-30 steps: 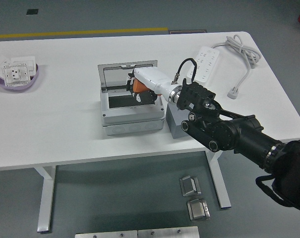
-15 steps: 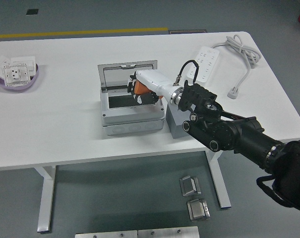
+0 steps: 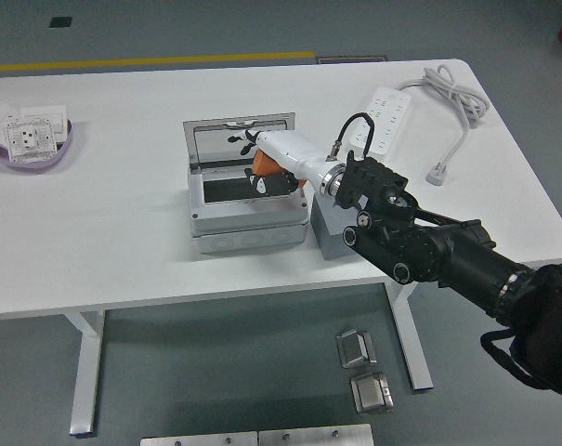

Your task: Pick up the cylinder from the cube,place it in the box,flap close box

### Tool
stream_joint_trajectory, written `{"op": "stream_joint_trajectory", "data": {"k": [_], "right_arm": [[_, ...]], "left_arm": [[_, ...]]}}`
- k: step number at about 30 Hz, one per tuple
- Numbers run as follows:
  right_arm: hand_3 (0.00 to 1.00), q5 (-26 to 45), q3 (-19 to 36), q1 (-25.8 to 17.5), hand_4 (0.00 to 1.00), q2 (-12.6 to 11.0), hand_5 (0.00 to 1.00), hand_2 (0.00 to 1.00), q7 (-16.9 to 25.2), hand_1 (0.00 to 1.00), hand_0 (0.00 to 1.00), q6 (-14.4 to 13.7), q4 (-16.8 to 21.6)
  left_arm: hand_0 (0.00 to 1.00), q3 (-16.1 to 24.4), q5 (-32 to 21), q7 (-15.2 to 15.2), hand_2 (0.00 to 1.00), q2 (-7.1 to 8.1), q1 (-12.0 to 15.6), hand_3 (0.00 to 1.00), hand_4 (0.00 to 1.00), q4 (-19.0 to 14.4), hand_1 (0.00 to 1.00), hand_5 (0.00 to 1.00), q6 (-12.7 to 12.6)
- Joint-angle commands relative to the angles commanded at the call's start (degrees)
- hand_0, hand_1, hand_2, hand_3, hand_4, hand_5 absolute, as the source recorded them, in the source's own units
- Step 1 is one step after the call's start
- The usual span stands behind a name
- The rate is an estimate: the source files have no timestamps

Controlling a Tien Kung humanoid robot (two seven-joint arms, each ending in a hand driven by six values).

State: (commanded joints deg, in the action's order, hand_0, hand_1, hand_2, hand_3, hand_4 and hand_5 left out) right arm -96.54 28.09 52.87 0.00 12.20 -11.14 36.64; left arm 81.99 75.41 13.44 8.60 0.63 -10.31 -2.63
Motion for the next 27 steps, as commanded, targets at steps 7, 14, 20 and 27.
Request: {"op": "stream_joint_trajectory", "data": {"k": [7,14,20,27], "right_arm": [[0.962,0.2,0.3,0.2,0.677,0.0,0.162,0.804,0.0,0.722,0.728,-0.2,-0.1],[0.962,0.1,0.3,0.3,0.696,0.0,0.179,0.807,0.0,0.720,0.733,-0.4,0.1],[0.961,0.0,-0.1,-0.4,0.697,0.0,0.181,0.805,-0.8,0.723,0.733,-0.2,2.4],[0.958,2.0,0.7,-3.7,0.697,0.0,0.183,0.806,-2.9,0.721,0.734,1.4,10.4]], "left_arm": [[0.713,-0.3,0.0,0.0,0.713,-0.11,-0.3,0.881,0.808,0.0,0.682,0.473,0.1],[0.713,-0.4,0.1,-0.1,0.712,-0.13,-0.4,0.881,0.807,0.0,0.682,0.472,0.1],[0.713,-0.2,0.1,0.0,0.711,-0.23,0.0,0.881,0.807,0.0,0.682,0.473,0.0],[0.713,0.3,0.3,0.1,0.711,-0.18,0.8,0.881,0.807,0.0,0.682,0.470,0.0]]}}
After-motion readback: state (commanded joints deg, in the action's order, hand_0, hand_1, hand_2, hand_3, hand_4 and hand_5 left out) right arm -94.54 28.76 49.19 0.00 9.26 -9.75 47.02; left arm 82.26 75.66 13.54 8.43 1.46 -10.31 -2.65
